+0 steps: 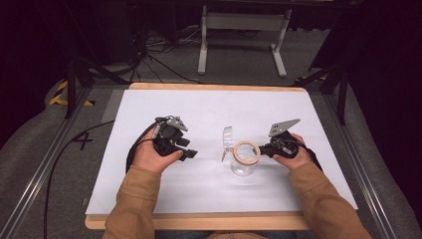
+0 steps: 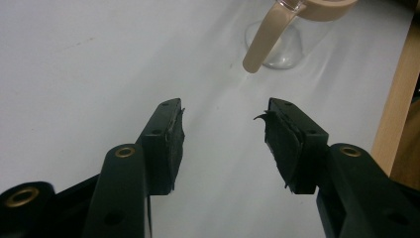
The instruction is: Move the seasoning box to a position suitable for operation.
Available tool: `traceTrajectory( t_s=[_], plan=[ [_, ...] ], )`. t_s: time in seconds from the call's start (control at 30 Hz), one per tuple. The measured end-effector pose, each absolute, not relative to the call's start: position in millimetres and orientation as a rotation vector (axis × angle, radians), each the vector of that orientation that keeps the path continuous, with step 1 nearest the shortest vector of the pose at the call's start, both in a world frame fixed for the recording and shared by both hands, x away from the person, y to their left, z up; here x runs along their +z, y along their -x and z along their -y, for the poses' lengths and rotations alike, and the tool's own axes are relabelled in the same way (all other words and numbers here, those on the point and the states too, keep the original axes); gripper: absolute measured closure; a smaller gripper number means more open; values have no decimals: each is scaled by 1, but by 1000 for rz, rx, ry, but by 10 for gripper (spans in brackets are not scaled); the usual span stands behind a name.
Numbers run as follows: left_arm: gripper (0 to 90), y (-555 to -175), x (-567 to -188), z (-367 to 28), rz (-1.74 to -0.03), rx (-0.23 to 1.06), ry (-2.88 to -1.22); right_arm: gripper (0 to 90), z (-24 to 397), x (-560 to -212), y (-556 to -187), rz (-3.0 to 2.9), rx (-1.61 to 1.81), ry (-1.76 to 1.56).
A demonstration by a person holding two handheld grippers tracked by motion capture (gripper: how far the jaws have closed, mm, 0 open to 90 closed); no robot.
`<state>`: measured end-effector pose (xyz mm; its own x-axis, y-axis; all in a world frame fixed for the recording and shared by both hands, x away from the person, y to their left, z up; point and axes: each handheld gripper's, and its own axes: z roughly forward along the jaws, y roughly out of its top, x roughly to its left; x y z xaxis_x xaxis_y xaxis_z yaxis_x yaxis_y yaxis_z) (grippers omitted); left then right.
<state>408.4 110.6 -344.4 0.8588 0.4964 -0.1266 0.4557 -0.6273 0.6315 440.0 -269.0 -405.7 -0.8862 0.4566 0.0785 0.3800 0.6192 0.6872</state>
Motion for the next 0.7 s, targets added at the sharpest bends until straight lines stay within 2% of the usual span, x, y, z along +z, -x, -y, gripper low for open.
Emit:
traceTrajectory(
  t_s=[0.7],
  plan=[
    [498, -419, -343, -102, -648, 68, -2333, 900, 264, -403, -417, -2829, 1052, -630]
  ],
)
